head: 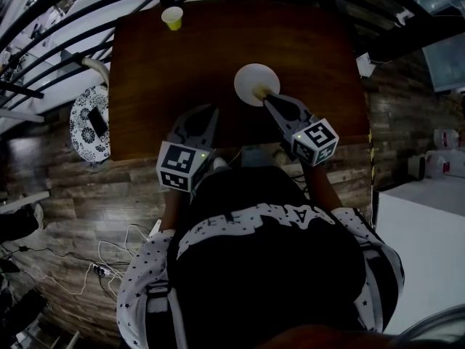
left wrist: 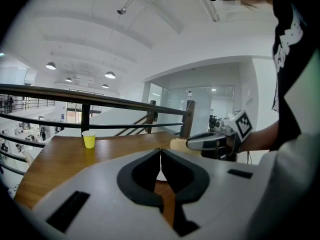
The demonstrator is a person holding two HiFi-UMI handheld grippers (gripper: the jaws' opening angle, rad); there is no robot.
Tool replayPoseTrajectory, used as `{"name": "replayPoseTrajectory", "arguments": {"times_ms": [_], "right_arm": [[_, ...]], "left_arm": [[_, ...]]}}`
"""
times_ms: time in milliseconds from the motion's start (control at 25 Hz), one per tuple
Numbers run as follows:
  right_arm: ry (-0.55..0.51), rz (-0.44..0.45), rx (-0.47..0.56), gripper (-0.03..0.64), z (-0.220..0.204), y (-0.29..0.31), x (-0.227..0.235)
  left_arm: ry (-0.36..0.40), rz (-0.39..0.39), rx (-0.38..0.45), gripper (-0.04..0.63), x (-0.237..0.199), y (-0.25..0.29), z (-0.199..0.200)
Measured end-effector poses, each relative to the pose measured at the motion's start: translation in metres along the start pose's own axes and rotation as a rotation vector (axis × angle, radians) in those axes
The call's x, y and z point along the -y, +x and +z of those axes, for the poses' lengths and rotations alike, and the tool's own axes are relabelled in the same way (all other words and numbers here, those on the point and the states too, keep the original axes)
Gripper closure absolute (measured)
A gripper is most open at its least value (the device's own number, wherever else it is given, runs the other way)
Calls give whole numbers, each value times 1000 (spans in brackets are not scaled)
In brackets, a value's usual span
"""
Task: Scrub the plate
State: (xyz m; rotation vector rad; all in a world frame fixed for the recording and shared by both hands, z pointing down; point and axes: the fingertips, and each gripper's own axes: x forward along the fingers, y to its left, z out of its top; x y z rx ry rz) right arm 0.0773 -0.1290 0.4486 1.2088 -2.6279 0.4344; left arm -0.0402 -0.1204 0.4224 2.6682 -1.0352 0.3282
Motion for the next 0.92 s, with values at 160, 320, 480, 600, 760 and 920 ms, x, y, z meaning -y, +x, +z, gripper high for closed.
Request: {"name": "replayPoseTrajectory", "arguments": {"times_ms": [160, 320, 480, 600, 760, 920], "right_arm": [[1, -5, 12, 574, 3, -3, 0], [5, -3, 17, 574, 1, -5, -1], [6, -14, 15, 574, 1, -7, -1], [5, -12, 22, 574, 1, -9, -3], [11, -15, 24, 574, 0, -11, -5], [5, -23, 9, 574, -4, -14, -9]], "left_arm": [[3, -1, 4, 581, 2, -1, 2], [4, -2, 4, 581, 3, -2, 1], [1, -3, 6, 581, 5, -3, 0], [2, -3, 4, 581, 6, -4, -2], [-1, -5, 1, 581, 8, -5, -3], [-6, -8, -3, 581, 11, -10, -5]]}}
